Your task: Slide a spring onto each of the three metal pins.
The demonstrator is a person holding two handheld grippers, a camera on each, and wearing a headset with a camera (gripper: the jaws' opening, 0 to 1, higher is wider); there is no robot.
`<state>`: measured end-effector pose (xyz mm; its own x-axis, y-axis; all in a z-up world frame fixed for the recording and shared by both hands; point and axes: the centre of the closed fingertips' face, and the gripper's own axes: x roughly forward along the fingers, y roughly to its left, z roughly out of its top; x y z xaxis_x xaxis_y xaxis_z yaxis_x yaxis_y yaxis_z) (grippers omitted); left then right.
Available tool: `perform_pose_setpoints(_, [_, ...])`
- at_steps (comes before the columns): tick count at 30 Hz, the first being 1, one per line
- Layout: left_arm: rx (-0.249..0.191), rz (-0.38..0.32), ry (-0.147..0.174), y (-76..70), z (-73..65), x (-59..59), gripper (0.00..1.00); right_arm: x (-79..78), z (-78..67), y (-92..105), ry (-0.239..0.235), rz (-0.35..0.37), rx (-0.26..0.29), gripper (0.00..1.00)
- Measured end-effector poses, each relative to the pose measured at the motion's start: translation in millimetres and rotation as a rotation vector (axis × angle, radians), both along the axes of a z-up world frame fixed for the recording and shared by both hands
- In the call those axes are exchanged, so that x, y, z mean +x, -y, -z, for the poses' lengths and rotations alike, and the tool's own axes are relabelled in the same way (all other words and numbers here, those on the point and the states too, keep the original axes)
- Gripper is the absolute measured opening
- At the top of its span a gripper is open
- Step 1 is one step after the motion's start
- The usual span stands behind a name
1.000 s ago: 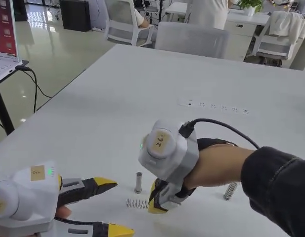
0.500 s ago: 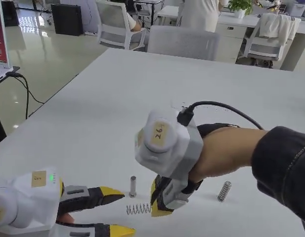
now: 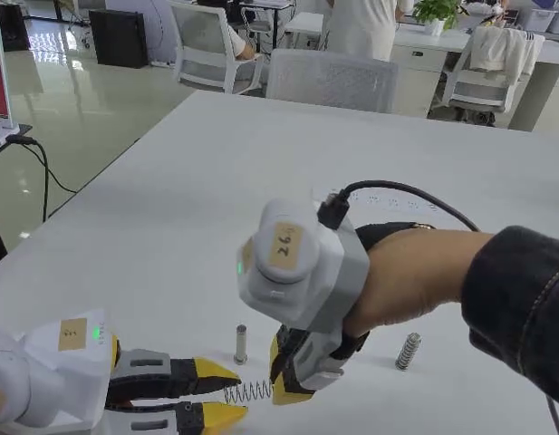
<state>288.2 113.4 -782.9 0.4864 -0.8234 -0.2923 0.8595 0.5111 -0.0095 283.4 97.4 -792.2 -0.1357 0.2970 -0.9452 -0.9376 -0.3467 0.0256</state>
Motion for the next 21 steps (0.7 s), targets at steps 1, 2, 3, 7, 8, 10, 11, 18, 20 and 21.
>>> perform_pose_setpoints(1, [0.025,0.012,0.014,-0.4,1.8,-0.9,0.05,-0.9,-0.4,-0.5,0.001,-0.006,0.001,0.08])
perform_pose_setpoints(2, [0.031,0.015,0.017,0.0,2.2,-1.6,0.04,-1.2,-0.6,-0.6,0.001,-0.006,0.001,0.08])
perform_pose_setpoints(3, [0.031,0.017,0.019,-0.3,2.4,-1.7,0.04,-2.0,-1.1,-0.9,0.001,-0.008,0.001,0.08])
perform_pose_setpoints(7, [0.036,0.020,0.017,-0.6,4.2,-2.5,0.03,-2.5,-4.3,-1.8,0.001,-0.005,0.004,0.08])
perform_pose_setpoints(8, [0.034,0.019,0.015,-0.6,4.4,-2.5,0.03,-2.5,-5.6,-2.0,0.002,-0.004,0.006,0.08])
perform_pose_setpoints(10, [0.033,0.017,0.015,-0.6,4.2,-2.0,0.03,-2.5,-9.2,-3.3,0.005,-0.001,0.013,0.08])
perform_pose_setpoints(11, [0.034,0.017,0.016,-0.6,4.1,-1.9,0.03,-2.3,-10.6,-4.0,0.006,0.002,0.017,0.08])
perform_pose_setpoints(18, [0.033,0.017,0.011,0.7,4.8,-1.2,0.03,-6.1,-25.5,-15.2,0.004,0.007,0.069,0.08])
perform_pose_setpoints(20, [0.031,0.018,0.010,1.6,4.5,-1.2,0.03,-7.6,-28.3,-18.1,0.010,0.001,0.079,0.08])
perform_pose_setpoints(21, [0.031,0.018,0.010,1.7,4.4,-1.1,0.03,-8.0,-29.2,-19.2,0.013,-0.002,0.083,0.08])
